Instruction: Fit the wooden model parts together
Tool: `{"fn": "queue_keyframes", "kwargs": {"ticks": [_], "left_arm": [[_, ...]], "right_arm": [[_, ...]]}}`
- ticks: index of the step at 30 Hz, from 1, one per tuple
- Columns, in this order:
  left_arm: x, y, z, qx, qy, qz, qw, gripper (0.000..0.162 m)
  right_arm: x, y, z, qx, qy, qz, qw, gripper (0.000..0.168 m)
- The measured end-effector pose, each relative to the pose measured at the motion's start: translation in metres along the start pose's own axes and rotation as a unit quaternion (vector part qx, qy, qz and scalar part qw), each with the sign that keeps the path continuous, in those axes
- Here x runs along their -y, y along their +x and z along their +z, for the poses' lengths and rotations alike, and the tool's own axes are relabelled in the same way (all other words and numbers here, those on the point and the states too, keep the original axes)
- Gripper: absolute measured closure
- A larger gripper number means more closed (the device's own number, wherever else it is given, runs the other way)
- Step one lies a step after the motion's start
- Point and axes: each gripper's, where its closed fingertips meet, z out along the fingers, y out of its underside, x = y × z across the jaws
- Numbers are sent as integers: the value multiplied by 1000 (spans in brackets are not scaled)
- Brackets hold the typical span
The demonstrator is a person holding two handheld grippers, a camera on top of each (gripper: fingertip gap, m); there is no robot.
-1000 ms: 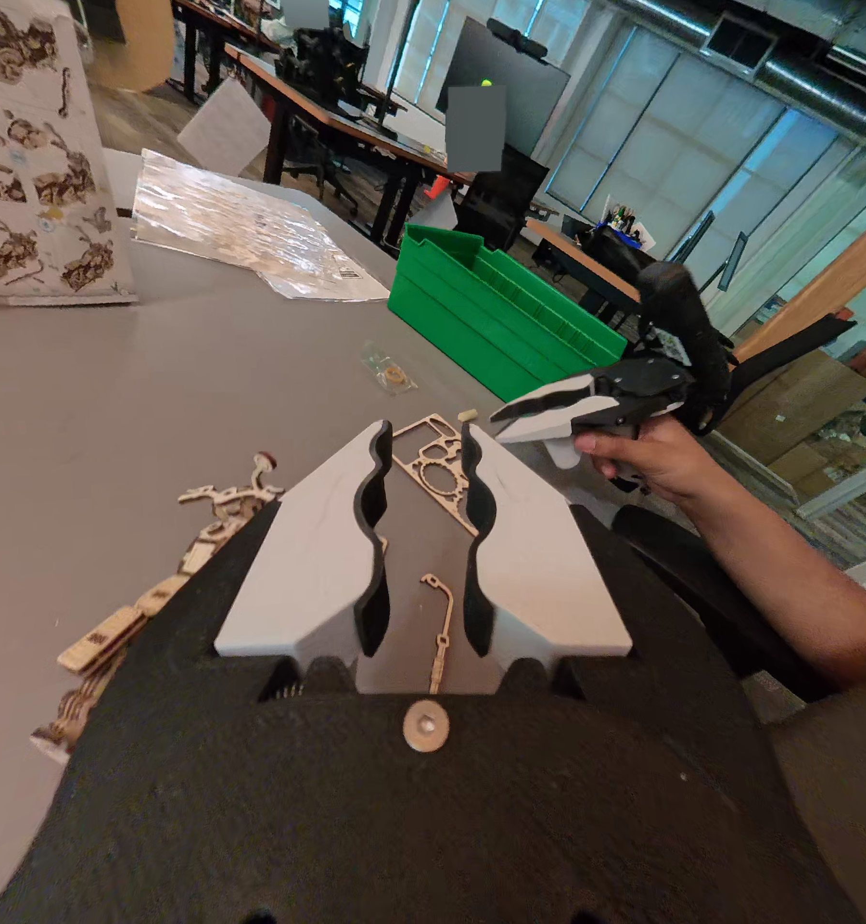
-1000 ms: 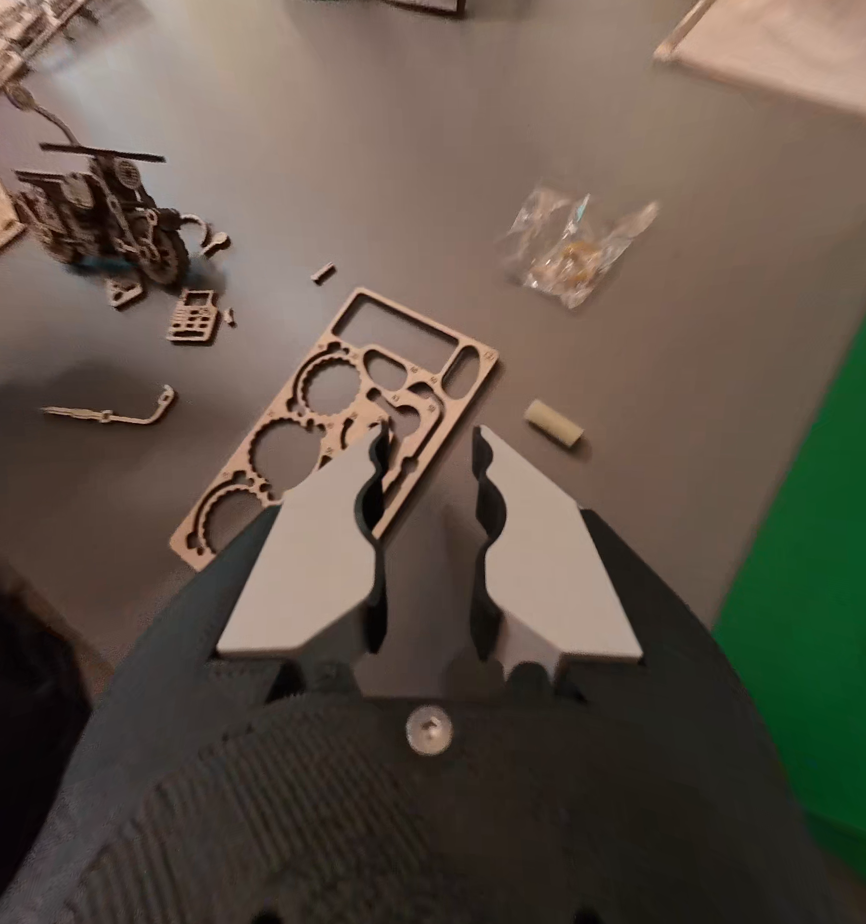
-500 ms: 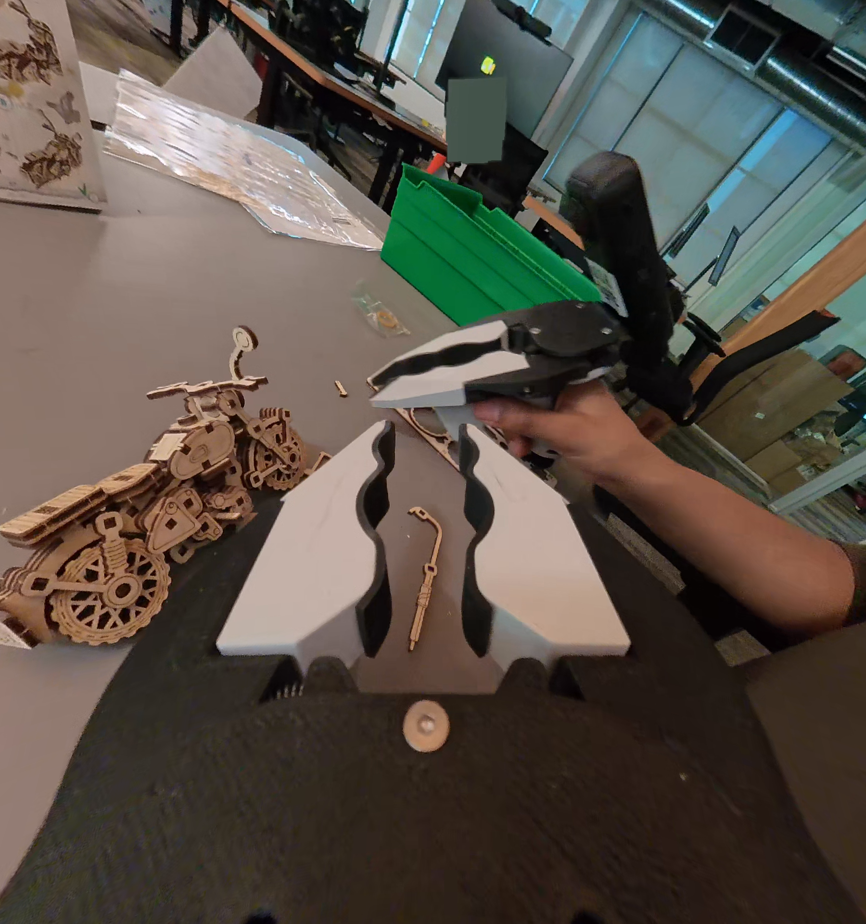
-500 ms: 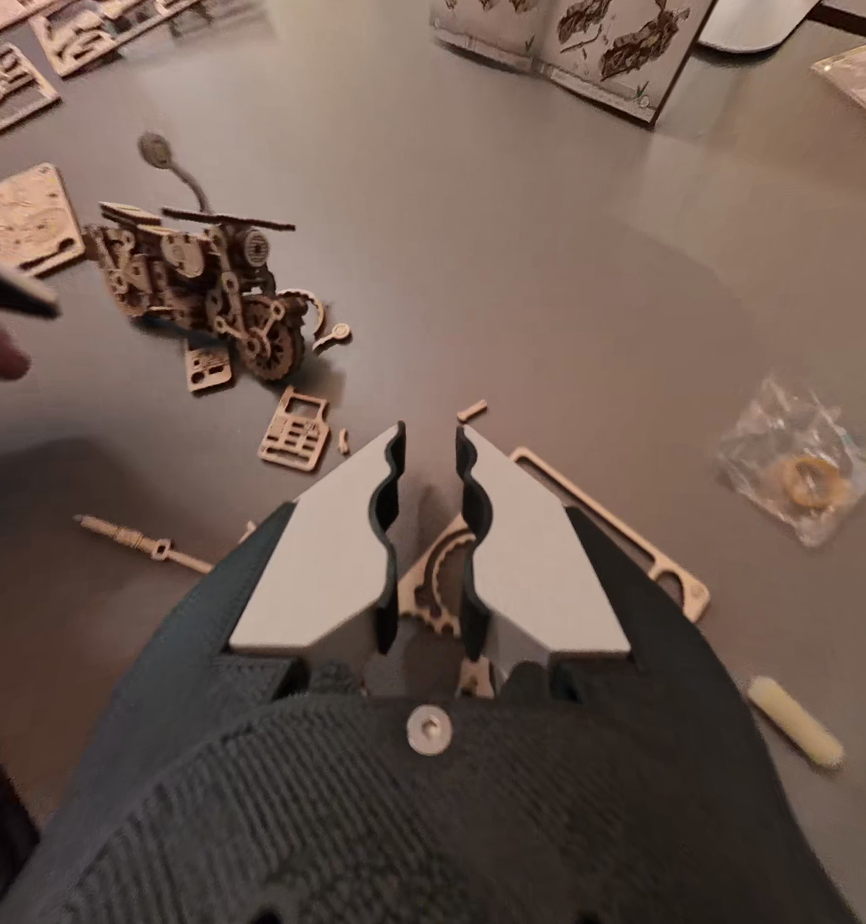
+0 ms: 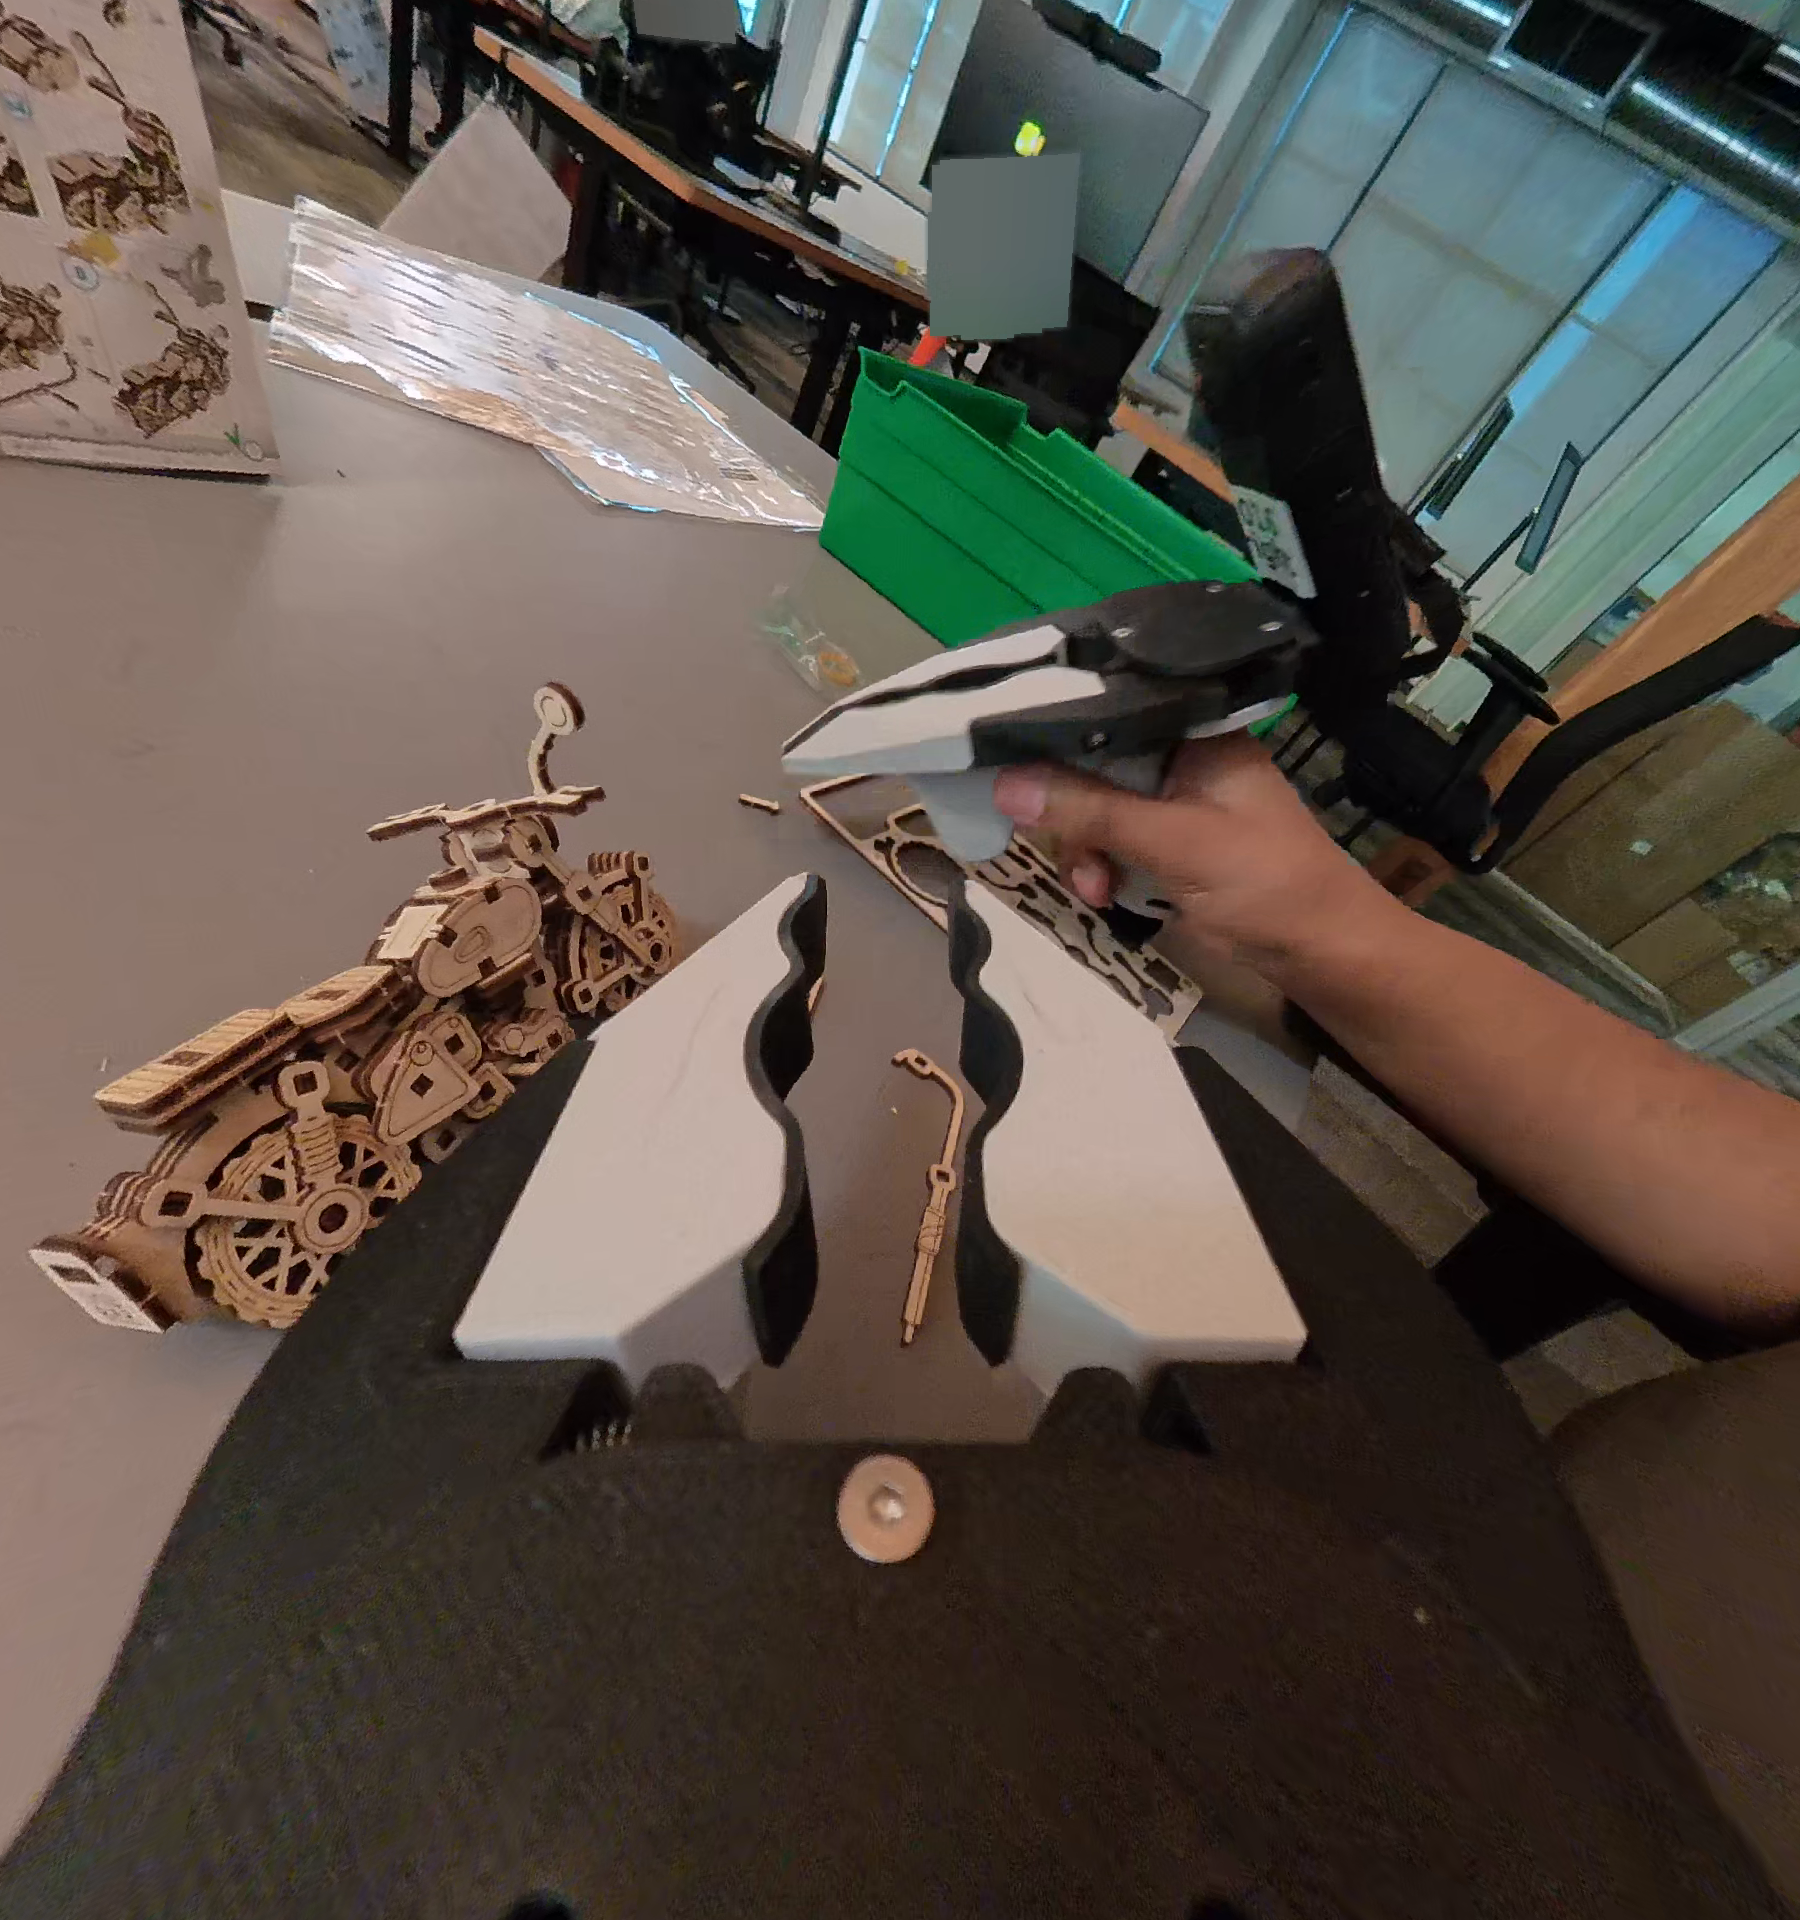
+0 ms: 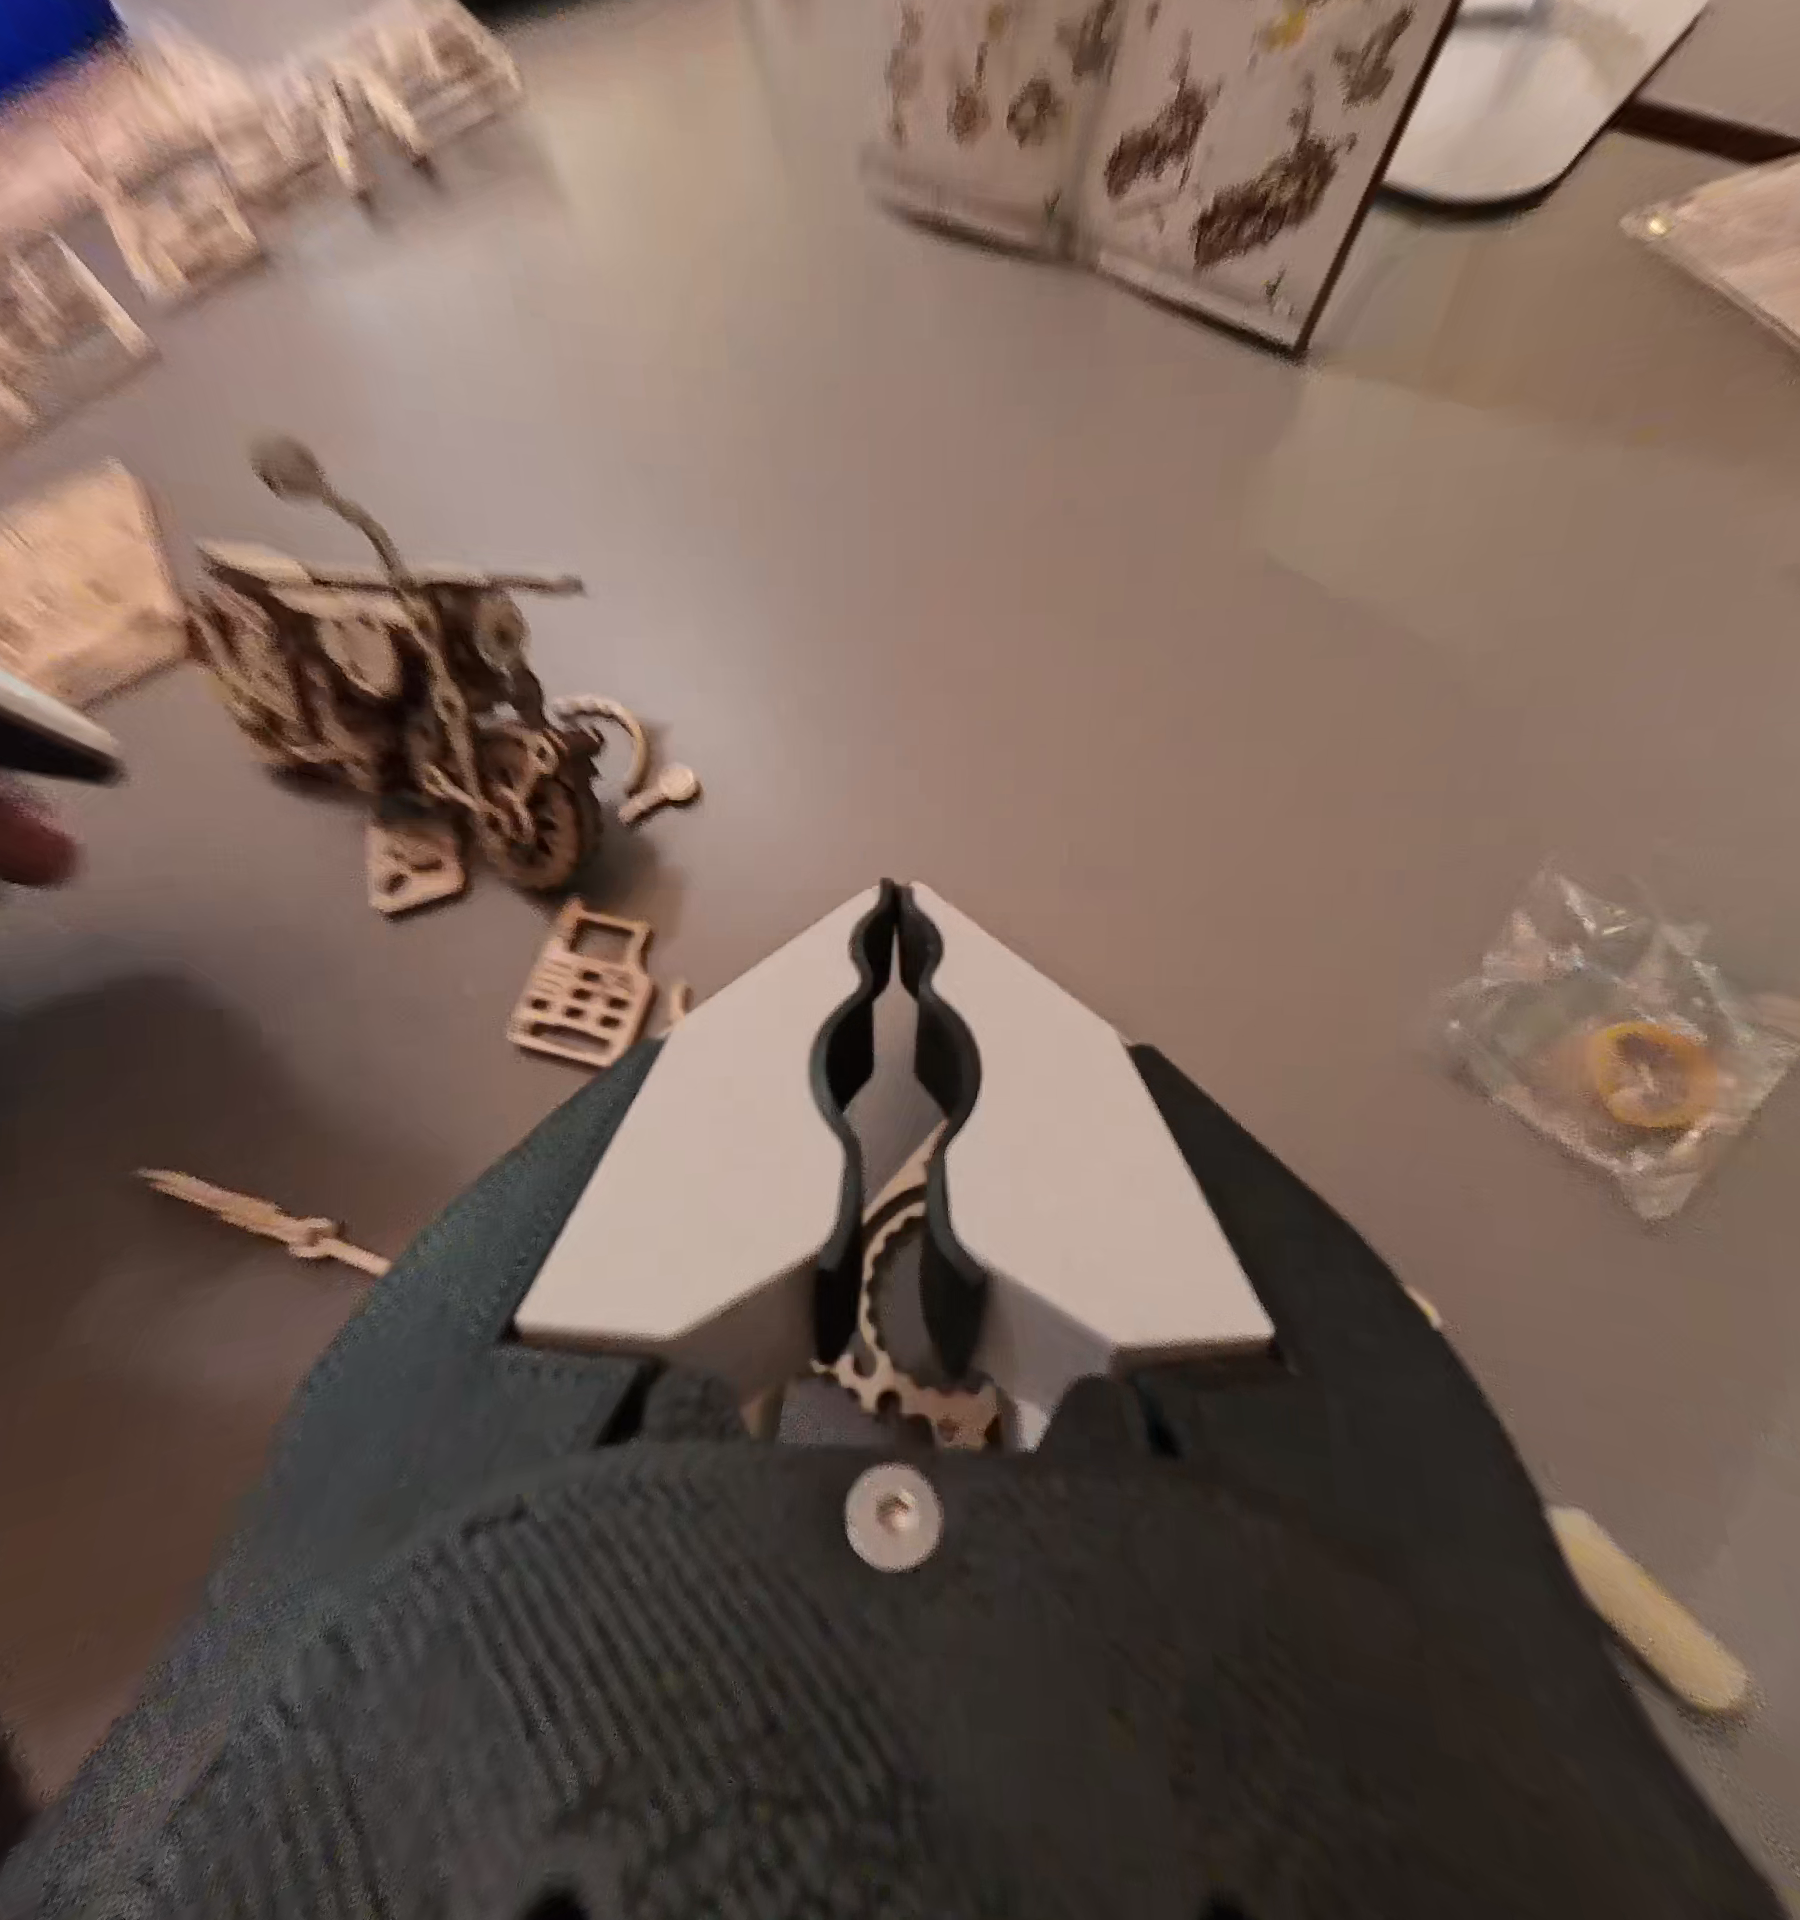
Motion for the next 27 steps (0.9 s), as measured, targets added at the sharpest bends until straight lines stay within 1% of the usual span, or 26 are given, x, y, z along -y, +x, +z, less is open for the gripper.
{"fn": "queue_keyframes", "kwargs": {"ticks": [3,4,6,8,9,10,11,12,14,16,20,22,23,24,27], "left_arm": [[3,0,-2,-11,11,-14,1000,143],[4,1,-2,-17,14,-18,1000,143],[5,4,-2,-30,17,-23,999,143],[4,4,-1,-28,16,-21,999,143],[4,5,-1,-29,16,-19,999,144],[3,6,0,-29,15,-15,999,144],[2,6,0,-27,13,-12,999,144],[1,6,1,-26,11,-10,1000,145],[-1,7,2,-26,7,-9,1000,145],[-3,8,5,-29,2,-11,1000,145],[-8,11,8,-31,-10,0,999,145],[-10,12,8,-26,-15,16,999,145],[-11,12,9,-23,-17,24,999,145],[-11,12,9,-21,-18,30,999,145],[-11,11,9,-25,-19,26,999,145]], "right_arm": [[21,-9,-26,86,83,78,990,168],[26,-15,-36,128,106,109,980,168],[35,-29,-56,226,140,186,946,168],[41,-28,-69,267,169,242,918,168],[43,-26,-73,278,177,253,909,168],[42,-23,-74,281,176,258,907,168],[38,-19,-71,269,166,254,914,168],[30,-14,-64,240,144,236,930,168],[8,-1,-42,149,87,172,970,168],[-5,7,-25,81,36,108,990,155],[-5,9,-1,28,-1,48,998,149],[-18,16,11,-10,-47,16,999,150],[-22,16,15,-19,-64,4,998,153],[-22,15,14,-26,-62,-11,998,167],[-21,10,11,-28,-68,-35,997,168]]}}
